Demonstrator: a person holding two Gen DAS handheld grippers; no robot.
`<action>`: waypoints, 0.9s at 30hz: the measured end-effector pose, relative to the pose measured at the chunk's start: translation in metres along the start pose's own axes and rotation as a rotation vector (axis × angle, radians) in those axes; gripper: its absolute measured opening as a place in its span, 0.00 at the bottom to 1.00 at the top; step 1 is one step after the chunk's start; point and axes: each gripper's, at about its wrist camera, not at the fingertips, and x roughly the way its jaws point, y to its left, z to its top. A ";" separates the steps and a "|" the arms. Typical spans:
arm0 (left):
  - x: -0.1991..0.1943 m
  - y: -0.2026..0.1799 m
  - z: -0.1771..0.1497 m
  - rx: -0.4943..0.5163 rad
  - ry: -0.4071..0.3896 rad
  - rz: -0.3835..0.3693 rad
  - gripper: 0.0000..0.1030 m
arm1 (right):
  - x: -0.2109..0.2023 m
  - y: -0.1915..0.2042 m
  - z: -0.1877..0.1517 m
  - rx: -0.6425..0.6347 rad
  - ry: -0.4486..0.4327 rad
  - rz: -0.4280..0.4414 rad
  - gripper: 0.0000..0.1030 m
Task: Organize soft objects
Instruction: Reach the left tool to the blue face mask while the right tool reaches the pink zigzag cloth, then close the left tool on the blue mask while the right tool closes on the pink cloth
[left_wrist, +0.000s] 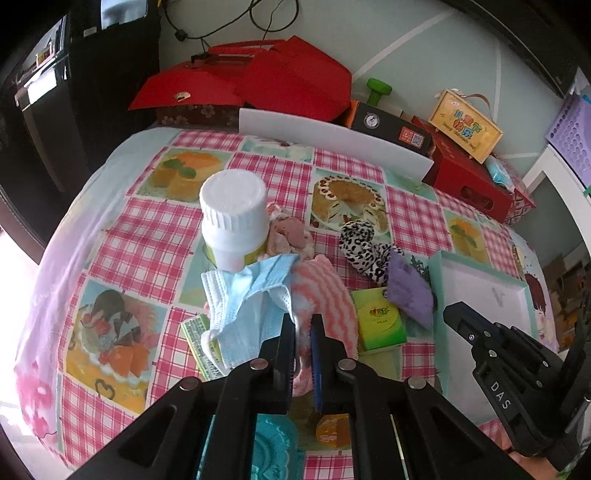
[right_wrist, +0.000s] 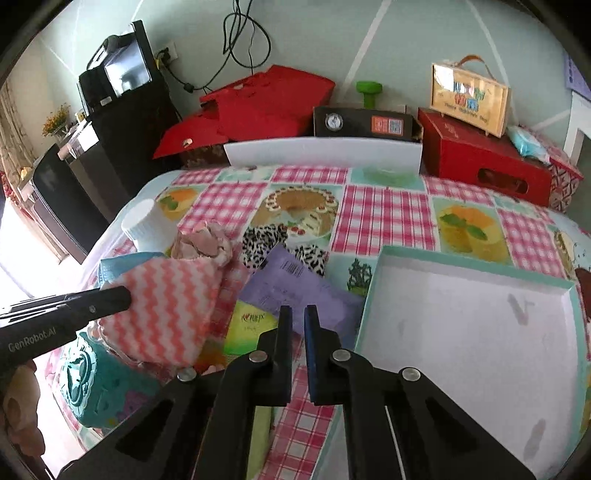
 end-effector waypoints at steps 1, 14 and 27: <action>0.002 0.002 0.000 -0.002 0.007 0.000 0.08 | 0.001 -0.001 -0.001 0.003 0.005 0.004 0.06; 0.005 0.025 0.001 -0.070 0.026 -0.051 0.37 | 0.016 0.032 -0.007 -0.068 0.079 0.091 0.19; 0.024 0.049 0.011 -0.167 0.092 -0.089 0.45 | 0.052 0.083 -0.015 -0.154 0.195 0.208 0.42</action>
